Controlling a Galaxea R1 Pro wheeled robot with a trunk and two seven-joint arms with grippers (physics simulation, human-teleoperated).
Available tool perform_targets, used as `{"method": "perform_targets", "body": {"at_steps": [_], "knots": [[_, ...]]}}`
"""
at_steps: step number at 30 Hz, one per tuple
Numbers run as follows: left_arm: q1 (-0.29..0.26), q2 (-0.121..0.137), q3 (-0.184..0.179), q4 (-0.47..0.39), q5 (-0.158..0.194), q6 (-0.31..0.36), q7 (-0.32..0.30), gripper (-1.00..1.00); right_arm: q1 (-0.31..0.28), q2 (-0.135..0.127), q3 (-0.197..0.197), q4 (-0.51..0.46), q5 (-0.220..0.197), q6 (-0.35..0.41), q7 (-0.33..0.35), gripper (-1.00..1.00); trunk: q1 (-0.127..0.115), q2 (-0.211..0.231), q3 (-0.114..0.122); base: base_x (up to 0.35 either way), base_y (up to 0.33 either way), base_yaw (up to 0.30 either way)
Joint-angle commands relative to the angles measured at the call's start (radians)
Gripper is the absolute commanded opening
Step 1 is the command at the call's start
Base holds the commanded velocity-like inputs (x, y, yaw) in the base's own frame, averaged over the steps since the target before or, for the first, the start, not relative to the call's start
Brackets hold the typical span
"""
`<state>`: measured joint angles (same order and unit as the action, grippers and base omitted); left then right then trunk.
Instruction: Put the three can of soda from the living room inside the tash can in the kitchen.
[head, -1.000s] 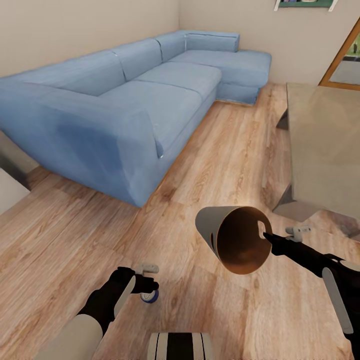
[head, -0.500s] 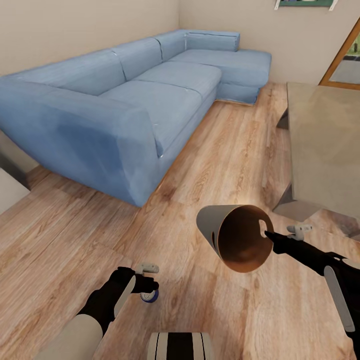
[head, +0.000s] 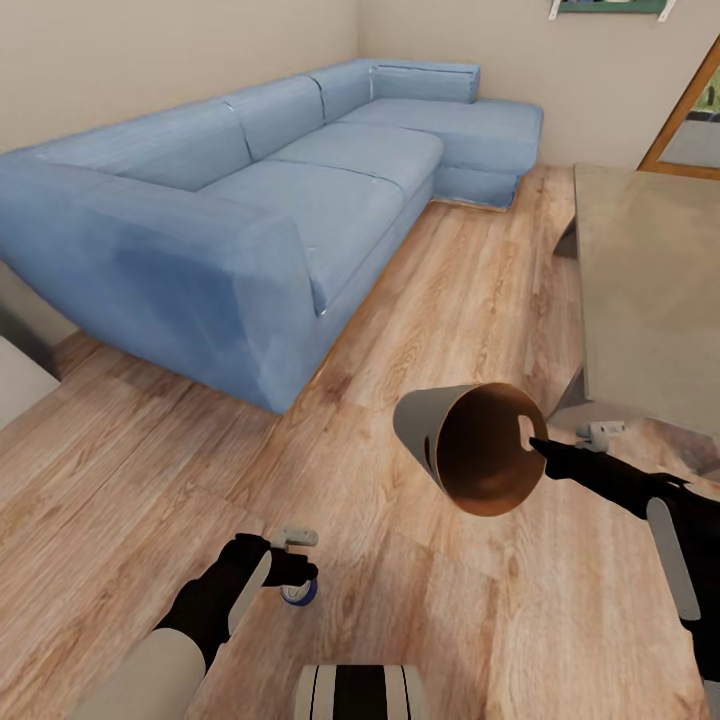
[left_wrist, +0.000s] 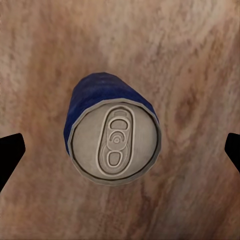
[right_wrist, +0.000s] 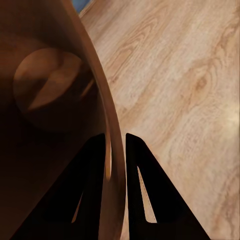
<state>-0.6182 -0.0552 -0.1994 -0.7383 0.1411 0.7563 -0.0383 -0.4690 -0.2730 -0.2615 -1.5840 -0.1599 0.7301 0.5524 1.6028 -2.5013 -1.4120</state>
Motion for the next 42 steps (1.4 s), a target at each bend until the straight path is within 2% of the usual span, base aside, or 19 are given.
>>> {"method": "perform_targets", "body": {"at_steps": [1,15,24,32,42], "knots": [[0.0,0.0,0.0,0.002,0.0,0.0,0.0,1.0,-0.004,0.0,0.0,-0.001,-0.023,0.012,0.005,-1.0,0.0,0.0,0.0,0.039,0.0,0.0],[0.0,0.0,0.0,0.001,0.0,0.0,0.0,1.0,-0.01,0.001,0.028,-0.001,-0.022,0.02,0.003,-1.0,0.0,0.0,0.0,0.051,0.0,0.0],[0.0,0.0,0.0,0.003,0.0,0.0,0.0,1.0,-0.01,0.007,0.034,-0.001,0.026,0.021,0.003,-1.0,0.004,-0.002,-0.036,0.0,0.0,0.0],[0.0,0.0,0.0,0.0,0.0,0.0,0.0,1.0,-0.01,0.009,0.035,-0.001,0.033,0.022,0.003,-1.0,0.008,-0.004,-0.078,0.0,0.0,0.0],[0.0,0.0,0.0,-0.003,0.0,0.0,0.0,1.0,-0.009,0.009,0.037,-0.001,0.034,0.02,0.003,-1.0,0.008,-0.004,-0.093,0.0,0.0,0.0]]}}
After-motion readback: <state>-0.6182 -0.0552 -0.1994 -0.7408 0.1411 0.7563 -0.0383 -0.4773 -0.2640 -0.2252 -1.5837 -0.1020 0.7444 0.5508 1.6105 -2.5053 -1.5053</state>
